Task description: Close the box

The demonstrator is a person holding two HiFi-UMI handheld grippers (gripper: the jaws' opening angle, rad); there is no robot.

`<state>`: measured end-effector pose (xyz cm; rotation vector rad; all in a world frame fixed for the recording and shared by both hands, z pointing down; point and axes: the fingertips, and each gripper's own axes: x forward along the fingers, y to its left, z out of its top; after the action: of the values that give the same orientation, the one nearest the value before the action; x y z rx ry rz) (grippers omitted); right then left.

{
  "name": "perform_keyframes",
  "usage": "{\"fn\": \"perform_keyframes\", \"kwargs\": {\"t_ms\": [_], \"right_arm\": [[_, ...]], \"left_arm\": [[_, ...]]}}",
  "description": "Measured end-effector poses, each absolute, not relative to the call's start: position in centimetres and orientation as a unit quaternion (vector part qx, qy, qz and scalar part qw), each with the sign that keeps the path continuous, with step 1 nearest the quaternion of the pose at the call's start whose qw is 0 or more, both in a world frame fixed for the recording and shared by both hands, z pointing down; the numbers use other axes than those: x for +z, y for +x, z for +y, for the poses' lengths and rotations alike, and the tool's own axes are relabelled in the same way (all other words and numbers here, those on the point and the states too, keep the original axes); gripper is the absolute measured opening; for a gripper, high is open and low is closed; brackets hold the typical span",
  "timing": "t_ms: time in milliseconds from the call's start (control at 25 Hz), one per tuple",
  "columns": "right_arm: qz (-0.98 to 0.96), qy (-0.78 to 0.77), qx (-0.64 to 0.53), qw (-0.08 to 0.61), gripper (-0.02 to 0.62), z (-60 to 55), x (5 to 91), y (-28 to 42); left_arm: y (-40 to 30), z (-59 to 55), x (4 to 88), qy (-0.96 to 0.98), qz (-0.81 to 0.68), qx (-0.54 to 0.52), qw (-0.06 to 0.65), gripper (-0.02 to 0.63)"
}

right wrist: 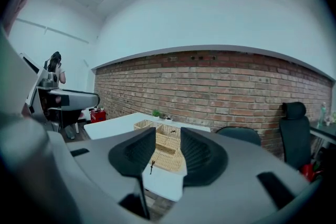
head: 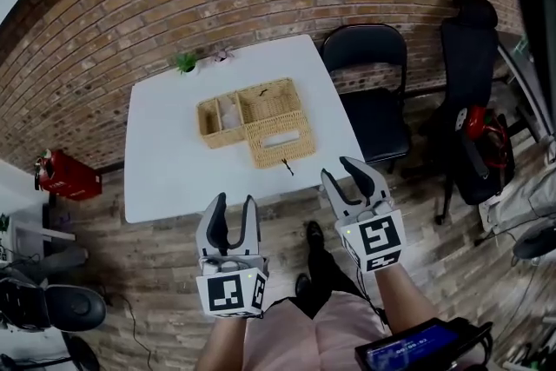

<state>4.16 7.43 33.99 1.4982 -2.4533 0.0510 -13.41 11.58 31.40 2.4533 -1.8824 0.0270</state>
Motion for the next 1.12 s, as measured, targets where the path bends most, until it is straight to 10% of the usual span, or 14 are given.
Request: {"fn": "perform_keyframes", "kwargs": {"t_ms": [1120], "right_arm": [[-0.905,0.414,0.018,0.100,0.149,-13.3,32.7,3.5]], "left_arm": [[-12.7,-4.9,29.2,0.731,-0.682,0.040,-0.003,0.187]]}}
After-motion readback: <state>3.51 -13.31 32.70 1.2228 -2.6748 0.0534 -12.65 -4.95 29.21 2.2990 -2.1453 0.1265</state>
